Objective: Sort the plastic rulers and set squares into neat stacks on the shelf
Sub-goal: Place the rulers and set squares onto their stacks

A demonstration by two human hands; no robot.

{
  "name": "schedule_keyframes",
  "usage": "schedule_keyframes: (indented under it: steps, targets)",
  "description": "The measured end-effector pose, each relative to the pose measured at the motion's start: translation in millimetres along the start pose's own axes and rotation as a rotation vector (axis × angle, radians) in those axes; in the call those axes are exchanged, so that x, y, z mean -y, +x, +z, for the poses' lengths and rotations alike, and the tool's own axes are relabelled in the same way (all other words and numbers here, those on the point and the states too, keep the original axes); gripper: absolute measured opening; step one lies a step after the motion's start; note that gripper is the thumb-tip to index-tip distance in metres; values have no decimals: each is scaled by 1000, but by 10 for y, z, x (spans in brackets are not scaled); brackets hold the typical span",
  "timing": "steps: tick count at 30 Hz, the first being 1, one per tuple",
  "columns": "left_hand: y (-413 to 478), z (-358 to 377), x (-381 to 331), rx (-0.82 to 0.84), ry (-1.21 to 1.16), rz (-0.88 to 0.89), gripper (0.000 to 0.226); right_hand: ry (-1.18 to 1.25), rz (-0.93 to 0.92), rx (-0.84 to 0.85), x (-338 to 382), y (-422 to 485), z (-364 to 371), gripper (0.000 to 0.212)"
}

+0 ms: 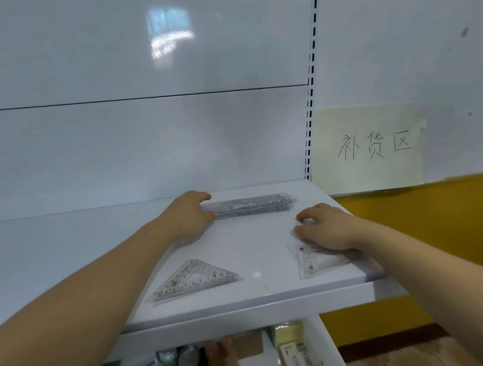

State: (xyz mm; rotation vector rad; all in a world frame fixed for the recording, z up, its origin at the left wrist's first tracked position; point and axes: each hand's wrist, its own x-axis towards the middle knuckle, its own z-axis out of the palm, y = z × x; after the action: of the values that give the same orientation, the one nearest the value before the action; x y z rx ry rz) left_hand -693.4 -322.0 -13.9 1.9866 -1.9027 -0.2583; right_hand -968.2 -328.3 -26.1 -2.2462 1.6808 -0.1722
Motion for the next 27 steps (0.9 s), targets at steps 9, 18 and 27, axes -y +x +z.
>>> schedule_keyframes:
  steps: [9, 18, 27]
  targets:
    - [-794, -108, 69, 14, 13, 26, 55, -107, -83, -20, 382, -68, -69, 58]
    - [-1562, -509, 713, 28, 45, -125, 57, -183, -305, 4, 1568, -177, 134, 62]
    - [-2434, -1382, 2163, -47, 81, -285, 57, -181, -526, 27, 3565, -225, 641, 61]
